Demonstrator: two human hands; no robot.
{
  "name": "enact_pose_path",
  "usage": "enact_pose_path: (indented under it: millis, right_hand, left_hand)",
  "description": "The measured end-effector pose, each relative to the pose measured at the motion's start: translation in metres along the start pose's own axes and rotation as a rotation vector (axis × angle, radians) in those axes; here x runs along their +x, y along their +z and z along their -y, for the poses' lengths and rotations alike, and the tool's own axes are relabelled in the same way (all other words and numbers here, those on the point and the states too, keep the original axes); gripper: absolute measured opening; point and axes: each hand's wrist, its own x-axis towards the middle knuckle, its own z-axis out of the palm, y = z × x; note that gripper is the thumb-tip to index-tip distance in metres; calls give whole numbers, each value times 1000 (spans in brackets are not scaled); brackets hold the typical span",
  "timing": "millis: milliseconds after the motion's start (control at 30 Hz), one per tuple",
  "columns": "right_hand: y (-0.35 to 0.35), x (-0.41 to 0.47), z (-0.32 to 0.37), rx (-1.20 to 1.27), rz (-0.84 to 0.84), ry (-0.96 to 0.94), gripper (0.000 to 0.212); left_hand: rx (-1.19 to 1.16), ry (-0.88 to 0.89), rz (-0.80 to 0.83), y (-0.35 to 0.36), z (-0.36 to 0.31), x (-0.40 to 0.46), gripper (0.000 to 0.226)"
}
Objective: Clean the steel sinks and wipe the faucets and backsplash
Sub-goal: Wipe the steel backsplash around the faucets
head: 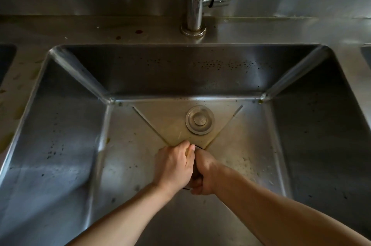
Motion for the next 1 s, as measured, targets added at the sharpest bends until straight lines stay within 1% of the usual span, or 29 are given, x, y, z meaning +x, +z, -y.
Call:
enact_pose_path:
  millis: [133,200,333,467,600,733,800,833,867,900,967,1000]
  right_hand:
    - [0,4,-1,64,57,10,57]
    - [0,5,-2,77,88,7,61]
    - [-1,3,-2,99,120,9,53]
    - [-3,1,-2,100,137,16,54]
    - [-5,-3,-2,122,130,-4,47]
    - [-5,-2,-3,142,146,-16,49]
    - [-3,-1,-5,135,131,-15,51]
    - [-3,0,-6,124,113,-15,51]
    - [-2,2,-7,112,90,-19,49]
    - [-1,3,-7,106,62,-20,47]
    - [-2,-3,-6,110,31,-16,38]
    - [-3,-8,-3,124,30,-32,35]
  left_hand:
    - [16,53,26,1,4,5,39]
    - [28,73,33,2,5,5,39]
    - [15,102,44,0,6,5,39]
    - [3,141,35,-2,1,9,36]
    - [-22,185,36,-3,-2,10,37]
    - [-21,233,20,-2,1,9,37]
    - [-8,224,21,0,4,6,38]
    - [-2,184,30,1,4,4,40]
    - [10,108,60,1,2,3,42]
    - [33,-4,120,-1,-2,4,46]
    - [129,-306,311,-5,-6,12,50]
    - [126,-436,391,-10,-7,16,50]
